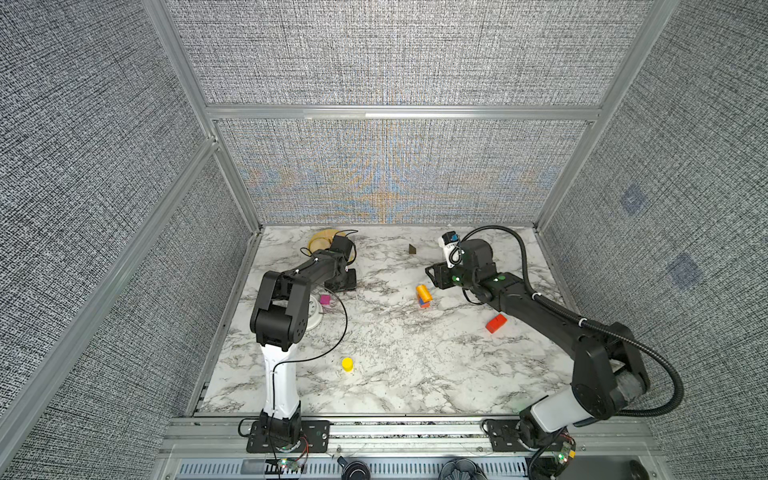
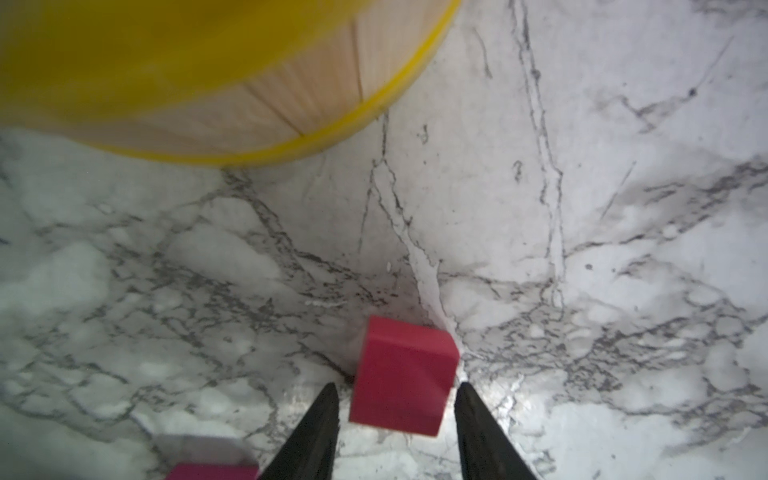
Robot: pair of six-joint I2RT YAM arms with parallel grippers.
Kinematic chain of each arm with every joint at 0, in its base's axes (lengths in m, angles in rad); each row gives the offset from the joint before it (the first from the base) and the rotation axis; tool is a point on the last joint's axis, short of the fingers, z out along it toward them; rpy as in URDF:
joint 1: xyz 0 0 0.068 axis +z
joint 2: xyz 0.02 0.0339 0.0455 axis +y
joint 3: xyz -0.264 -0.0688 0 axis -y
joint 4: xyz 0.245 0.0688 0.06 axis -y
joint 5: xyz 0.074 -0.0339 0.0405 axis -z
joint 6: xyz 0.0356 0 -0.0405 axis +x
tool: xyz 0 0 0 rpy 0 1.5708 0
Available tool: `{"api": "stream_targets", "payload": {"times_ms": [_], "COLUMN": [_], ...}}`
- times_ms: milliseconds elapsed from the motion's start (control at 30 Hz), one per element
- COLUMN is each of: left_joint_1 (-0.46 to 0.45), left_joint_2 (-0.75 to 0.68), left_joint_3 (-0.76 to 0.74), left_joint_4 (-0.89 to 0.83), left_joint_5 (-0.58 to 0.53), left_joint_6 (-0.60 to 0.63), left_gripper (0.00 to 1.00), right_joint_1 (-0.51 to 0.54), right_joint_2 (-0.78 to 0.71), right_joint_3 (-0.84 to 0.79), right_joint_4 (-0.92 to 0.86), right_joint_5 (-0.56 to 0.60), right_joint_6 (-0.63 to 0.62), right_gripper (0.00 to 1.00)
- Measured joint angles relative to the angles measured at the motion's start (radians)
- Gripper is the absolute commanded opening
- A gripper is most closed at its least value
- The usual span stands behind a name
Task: Build the wood block tower
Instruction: 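Grasp the pink block with the left gripper and lift it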
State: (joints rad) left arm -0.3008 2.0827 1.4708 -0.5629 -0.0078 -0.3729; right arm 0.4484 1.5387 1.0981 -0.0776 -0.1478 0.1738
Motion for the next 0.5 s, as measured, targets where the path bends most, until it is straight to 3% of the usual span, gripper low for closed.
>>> {"api": "stream_targets", "payload": {"times_ms": [500], "left_joint_1": [0.008], "left_joint_2": [0.017], "left_joint_3": [0.017], "left_joint_4": [0.015], "left_joint_5": [0.044], "left_joint_6": [0.026], "left_gripper": [0.31], "right_joint_1": [-0.038], "right_joint_2": [0.019], "right_joint_3": [0.012], "right_joint_4": [-0.001], "right_joint_5": [-0.076], "right_joint_6": [0.027], "right_gripper": [0.54]}}
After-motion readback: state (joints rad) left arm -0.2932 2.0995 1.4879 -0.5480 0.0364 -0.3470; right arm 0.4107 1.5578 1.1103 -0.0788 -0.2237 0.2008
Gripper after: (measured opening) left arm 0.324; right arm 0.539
